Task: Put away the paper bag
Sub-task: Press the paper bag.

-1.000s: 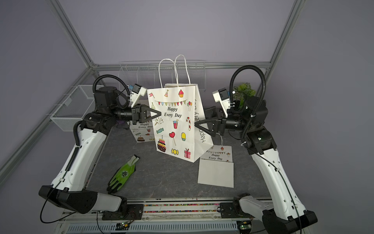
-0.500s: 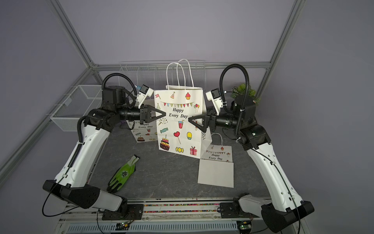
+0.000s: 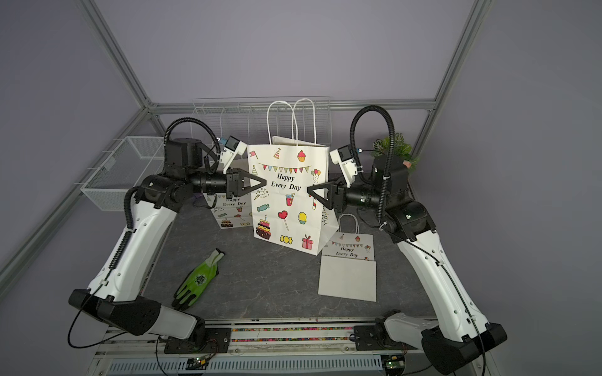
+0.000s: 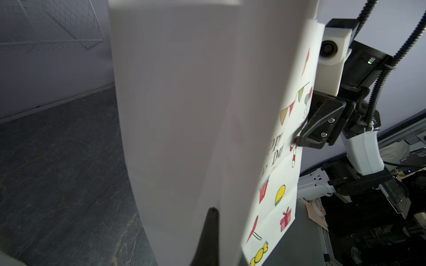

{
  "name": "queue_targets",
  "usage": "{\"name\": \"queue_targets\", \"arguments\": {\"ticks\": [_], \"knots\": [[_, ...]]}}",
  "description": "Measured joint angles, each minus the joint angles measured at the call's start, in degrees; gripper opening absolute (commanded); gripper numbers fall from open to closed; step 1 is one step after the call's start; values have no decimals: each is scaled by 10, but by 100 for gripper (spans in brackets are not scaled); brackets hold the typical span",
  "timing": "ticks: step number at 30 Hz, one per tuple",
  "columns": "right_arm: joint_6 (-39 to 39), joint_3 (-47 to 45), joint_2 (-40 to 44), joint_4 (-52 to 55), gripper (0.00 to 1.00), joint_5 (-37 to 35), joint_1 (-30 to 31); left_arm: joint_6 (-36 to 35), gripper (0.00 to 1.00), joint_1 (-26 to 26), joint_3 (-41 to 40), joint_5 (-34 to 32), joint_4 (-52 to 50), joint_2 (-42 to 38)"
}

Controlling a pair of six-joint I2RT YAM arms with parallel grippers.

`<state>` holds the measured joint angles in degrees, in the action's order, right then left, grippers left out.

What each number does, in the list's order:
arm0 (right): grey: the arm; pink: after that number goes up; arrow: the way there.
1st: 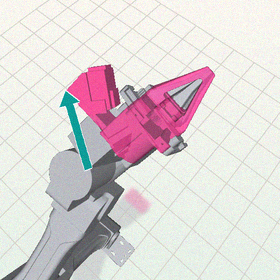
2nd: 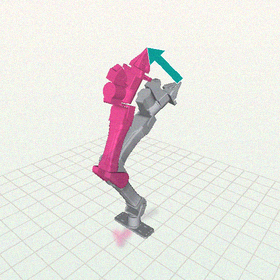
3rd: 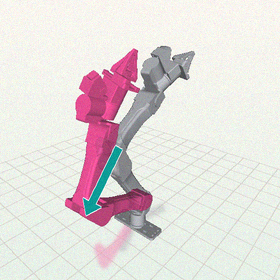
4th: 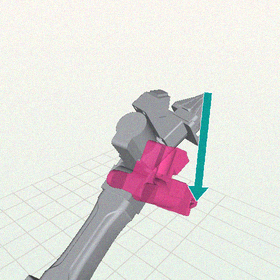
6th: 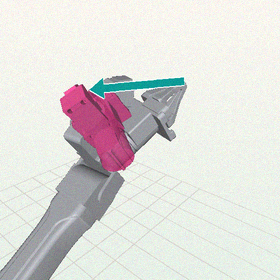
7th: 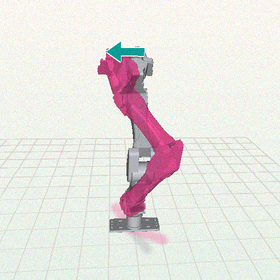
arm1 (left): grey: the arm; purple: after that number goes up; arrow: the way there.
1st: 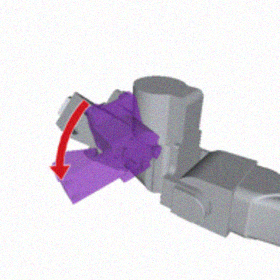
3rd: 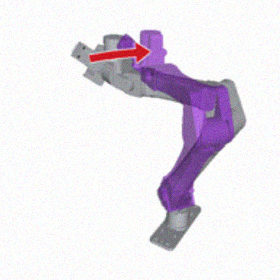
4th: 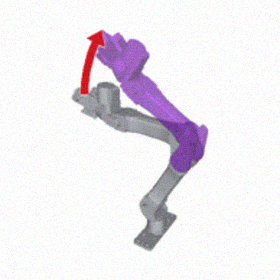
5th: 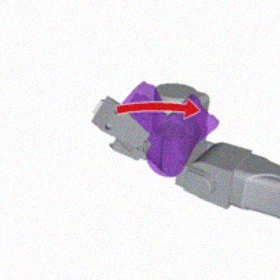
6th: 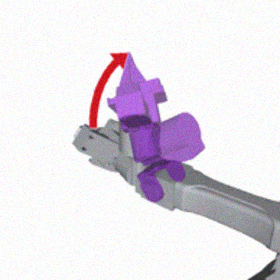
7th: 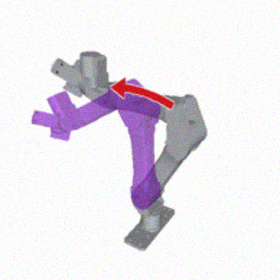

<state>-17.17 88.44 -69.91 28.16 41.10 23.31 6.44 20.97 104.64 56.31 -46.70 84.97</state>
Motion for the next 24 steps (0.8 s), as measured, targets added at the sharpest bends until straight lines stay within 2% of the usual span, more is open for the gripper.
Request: {"name": "queue_targets", "arguments": {"ticks": [2,3,6,9,13,19,24], "knots": [[4,0,0,5,71,-6,2,4,0,0,0,0,2,0],[5,0,0,5,75,-9,3,5,0,0,0,0,3,0],[7,1,-1,7,75,-14,9,8,0,0,-1,0,6,0],[9,3,-1,9,63,-24,16,9,0,0,-3,-2,7,0],[14,9,-1,17,53,-44,23,9,0,2,-5,-4,11,0],[18,10,-1,31,33,-74,28,13,0,5,-14,-9,19,0],[17,10,-1,36,11,-95,28,18,9,6,-23,-10,27,0]]}}
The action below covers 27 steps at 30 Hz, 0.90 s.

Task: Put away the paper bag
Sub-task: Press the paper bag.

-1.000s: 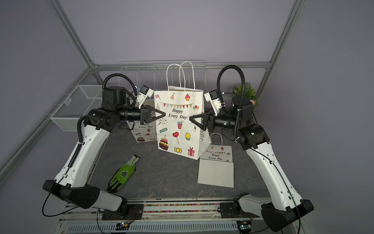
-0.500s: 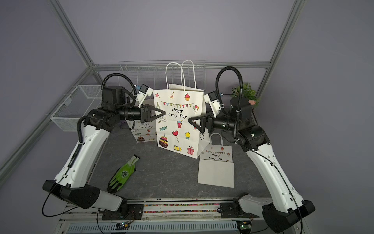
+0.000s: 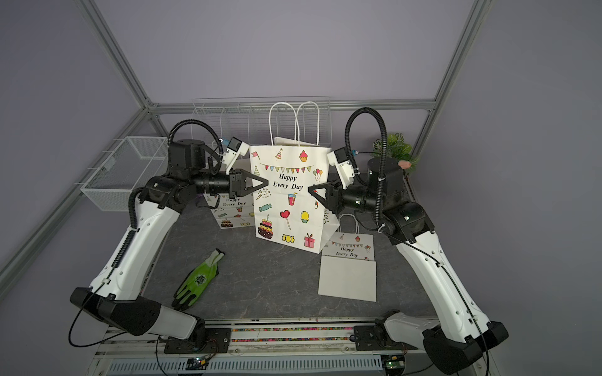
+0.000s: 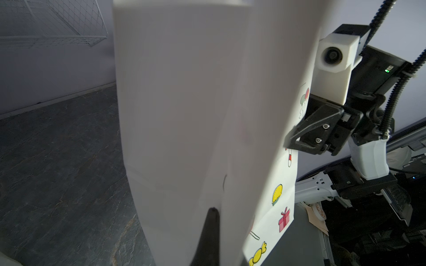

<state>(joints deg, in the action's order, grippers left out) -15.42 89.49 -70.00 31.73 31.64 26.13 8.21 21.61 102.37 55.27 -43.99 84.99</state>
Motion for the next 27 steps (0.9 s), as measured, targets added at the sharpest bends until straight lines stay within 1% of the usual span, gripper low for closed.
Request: {"name": "queue_targets", "arguments": {"ticks": [1,2,4,6,9,10,12,15,18,22,27], "knots": [[2,1,0,2,7,-3,0,1,14,1,-3,0,3,0],[1,2,0,6,7,-4,0,2,21,2,-5,-2,5,0],[3,4,0,13,7,-3,-1,4,51,2,-10,-8,7,0],[3,5,0,18,7,1,-6,3,70,2,-15,-19,9,-1],[2,5,0,19,7,23,-33,7,90,2,-32,-47,10,-11],[0,5,0,19,7,37,-48,9,94,2,-43,-59,13,-19],[-8,4,-2,12,7,80,-86,17,99,-1,-69,-80,25,-42],[-28,-2,-12,-23,7,152,-139,35,100,-11,-119,-96,60,-94],[-62,-19,-29,-82,7,233,-175,62,100,-23,-166,-86,106,-142],[-104,-38,-57,-156,7,325,-186,110,99,-25,-221,-40,189,-174],[-157,-41,-92,-249,7,420,-186,165,100,-25,-263,6,268,-180]]}}
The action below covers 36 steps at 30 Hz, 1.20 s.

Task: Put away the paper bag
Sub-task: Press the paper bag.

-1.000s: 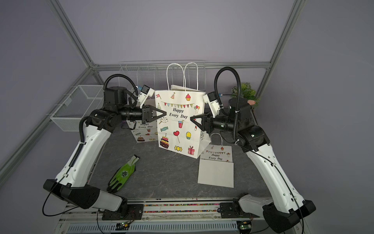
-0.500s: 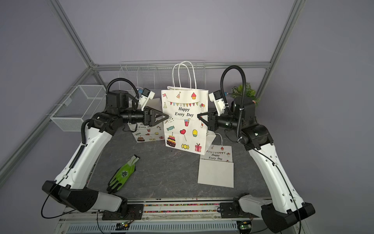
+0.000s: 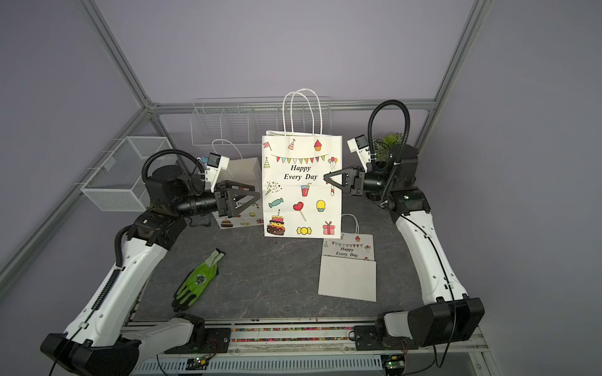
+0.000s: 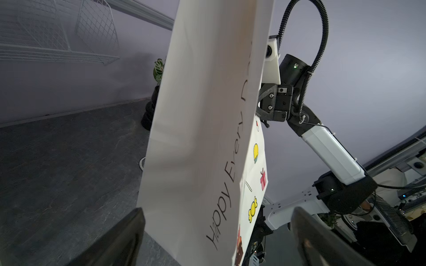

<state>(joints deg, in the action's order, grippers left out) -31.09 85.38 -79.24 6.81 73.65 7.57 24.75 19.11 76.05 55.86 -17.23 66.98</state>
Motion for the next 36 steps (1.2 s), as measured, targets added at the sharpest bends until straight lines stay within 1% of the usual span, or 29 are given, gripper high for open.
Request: {"name": "queue_targets", "arguments": {"ticks": [3,6,8,10,13,14,17,20,22,25,31,34,36], "knots": [[-17,9,-17,-34,6,36,0,28,99,1,-14,17,42,-11],[-29,38,-42,-53,7,58,4,44,93,12,-24,29,76,-29],[-37,56,-56,-61,7,68,9,46,91,20,-26,32,85,-39],[-42,69,-67,-66,7,77,17,30,92,23,-26,18,76,-48],[-45,87,-73,-67,7,92,31,-11,97,23,-19,-30,34,-49],[-43,93,-73,-63,7,97,34,-17,98,22,-18,-35,30,-47],[-7,131,-73,-15,7,115,37,-30,98,21,-18,-37,29,-38],[60,179,-73,68,7,122,37,-50,96,12,-18,-56,26,-38],[99,202,-72,112,7,122,37,-51,95,-4,-26,-58,39,-40],[131,215,-72,155,7,123,37,-39,94,-18,-58,-48,73,-43],[146,227,-78,191,7,123,37,-25,95,-27,-89,-29,97,-61],[146,228,-83,193,7,123,37,-30,96,-31,-86,-33,94,-90],[146,228,-86,193,7,123,37,-39,95,-33,-78,-48,86,-106]]}}
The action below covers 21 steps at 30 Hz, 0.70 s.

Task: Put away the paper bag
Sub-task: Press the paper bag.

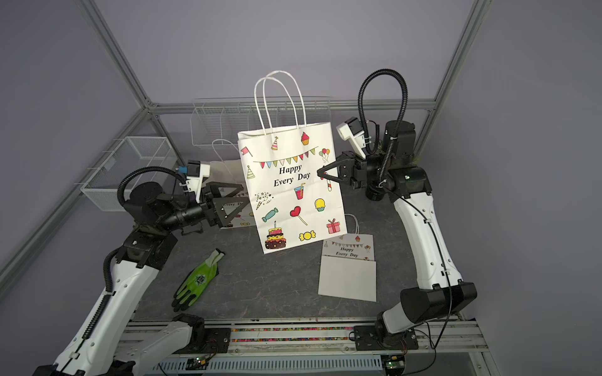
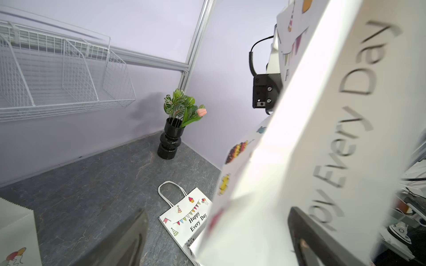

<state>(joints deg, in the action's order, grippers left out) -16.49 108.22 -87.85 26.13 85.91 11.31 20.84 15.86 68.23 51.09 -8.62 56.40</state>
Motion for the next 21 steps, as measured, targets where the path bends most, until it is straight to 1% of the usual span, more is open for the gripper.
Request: {"name": "queue_targets", "arguments": {"ticks": [3,9,13,16,19,21], "knots": [[0,0,-3,3,7,0,0,3,95,-11,11,4,9,2],[3,6,-2,12,7,0,9,50,93,-13,12,69,76,62],[11,13,-2,26,7,0,28,92,88,-4,12,109,125,95],[16,16,-2,30,7,0,31,98,79,19,13,127,136,97],[16,18,-2,33,7,0,34,88,62,49,20,139,130,95],[15,21,-3,33,7,0,38,85,52,56,26,142,128,95]]}}
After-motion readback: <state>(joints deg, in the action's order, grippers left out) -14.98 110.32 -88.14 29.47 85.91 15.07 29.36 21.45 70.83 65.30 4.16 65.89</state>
